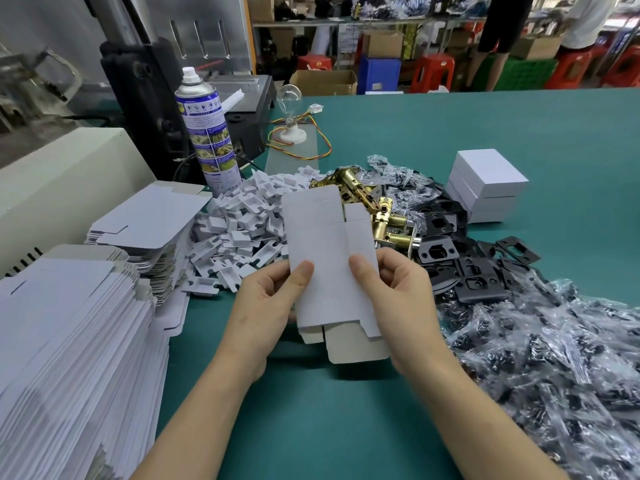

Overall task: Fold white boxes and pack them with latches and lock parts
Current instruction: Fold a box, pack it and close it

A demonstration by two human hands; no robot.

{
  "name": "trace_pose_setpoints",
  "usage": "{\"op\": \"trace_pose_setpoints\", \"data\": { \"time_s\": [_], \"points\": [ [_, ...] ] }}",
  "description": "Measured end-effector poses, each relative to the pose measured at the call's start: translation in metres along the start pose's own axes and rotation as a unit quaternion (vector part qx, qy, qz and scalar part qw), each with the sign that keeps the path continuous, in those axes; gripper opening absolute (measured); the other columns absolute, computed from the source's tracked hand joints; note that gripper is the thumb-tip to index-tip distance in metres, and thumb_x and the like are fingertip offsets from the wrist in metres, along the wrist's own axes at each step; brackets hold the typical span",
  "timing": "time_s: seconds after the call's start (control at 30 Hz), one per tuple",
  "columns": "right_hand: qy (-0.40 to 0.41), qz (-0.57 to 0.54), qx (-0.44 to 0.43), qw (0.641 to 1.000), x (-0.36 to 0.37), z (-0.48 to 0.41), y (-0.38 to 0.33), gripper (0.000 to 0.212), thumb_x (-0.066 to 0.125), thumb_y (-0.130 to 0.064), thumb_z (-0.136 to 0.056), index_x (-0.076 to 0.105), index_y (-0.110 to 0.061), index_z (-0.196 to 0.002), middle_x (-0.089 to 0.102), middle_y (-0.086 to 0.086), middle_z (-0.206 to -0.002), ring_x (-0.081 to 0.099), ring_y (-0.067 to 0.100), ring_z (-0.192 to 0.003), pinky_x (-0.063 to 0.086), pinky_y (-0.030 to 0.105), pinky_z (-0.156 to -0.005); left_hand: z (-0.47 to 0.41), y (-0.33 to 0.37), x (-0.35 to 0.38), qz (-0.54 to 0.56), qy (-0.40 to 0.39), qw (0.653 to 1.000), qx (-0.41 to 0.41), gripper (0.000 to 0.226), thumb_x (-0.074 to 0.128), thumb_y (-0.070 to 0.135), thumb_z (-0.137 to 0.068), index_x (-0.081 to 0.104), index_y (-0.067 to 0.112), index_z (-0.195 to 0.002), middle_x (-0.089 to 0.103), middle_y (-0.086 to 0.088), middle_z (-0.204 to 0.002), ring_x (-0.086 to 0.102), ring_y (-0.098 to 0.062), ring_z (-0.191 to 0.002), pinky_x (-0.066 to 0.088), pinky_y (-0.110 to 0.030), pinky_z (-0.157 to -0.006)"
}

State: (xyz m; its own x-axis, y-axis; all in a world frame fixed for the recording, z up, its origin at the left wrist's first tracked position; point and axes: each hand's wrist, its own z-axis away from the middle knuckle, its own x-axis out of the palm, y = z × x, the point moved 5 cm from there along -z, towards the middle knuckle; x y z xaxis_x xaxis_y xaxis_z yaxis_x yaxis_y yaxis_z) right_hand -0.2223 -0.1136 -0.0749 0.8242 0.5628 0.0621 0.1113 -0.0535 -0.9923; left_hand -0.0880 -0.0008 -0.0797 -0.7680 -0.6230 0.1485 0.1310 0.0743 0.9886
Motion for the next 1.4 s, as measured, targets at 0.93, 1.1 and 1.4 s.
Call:
{"op": "trace_pose_setpoints", "data": {
  "time_s": [0.93,1.1,1.4],
  "points": [
    [-0.028,-0.139,0.058,0.988,-0.002,-0.005,0.001,0.048,0.083,-0.027,-0.081,0.063,-0.027,-0.124,0.076,0.005,-0.111,0.075,0.026,-0.099,0.063,0.039,-0.075,-0.001,-0.014,0.013,-0.02,-0.055,0.997,-0.054,0.045,0.046,0.054,-0.106,0.076,0.022,-0.119,0.08,-0.005,-0.115,0.077,-0.02,-0.103,0.06,-0.03,-0.081],
    [-0.002,-0.077,-0.022,0.997,-0.005,-0.004,-0.006,0.047,0.081,-0.031,-0.083,0.06,-0.039,-0.124,0.074,-0.002,-0.112,0.074,0.021,-0.103,0.062,0.053,-0.087,0.001,0.0,0.011,-0.019,-0.023,0.998,0.056,0.039,0.067,0.045,-0.096,0.057,0.037,-0.133,0.08,0.005,-0.112,0.077,-0.015,-0.1,0.061,-0.025,-0.075],
    [-0.104,-0.097,-0.049,0.989,0.009,0.001,-0.014,0.048,0.063,-0.024,-0.098,0.052,-0.044,-0.14,0.075,0.008,-0.118,0.074,0.029,-0.105,0.062,0.049,-0.083,-0.001,0.012,-0.002,-0.032,-0.022,0.987,0.155,0.071,0.084,0.042,-0.073,0.055,0.065,-0.134,0.074,0.003,-0.096,0.071,-0.016,-0.085,0.06,-0.028,-0.069]
  ]
}}
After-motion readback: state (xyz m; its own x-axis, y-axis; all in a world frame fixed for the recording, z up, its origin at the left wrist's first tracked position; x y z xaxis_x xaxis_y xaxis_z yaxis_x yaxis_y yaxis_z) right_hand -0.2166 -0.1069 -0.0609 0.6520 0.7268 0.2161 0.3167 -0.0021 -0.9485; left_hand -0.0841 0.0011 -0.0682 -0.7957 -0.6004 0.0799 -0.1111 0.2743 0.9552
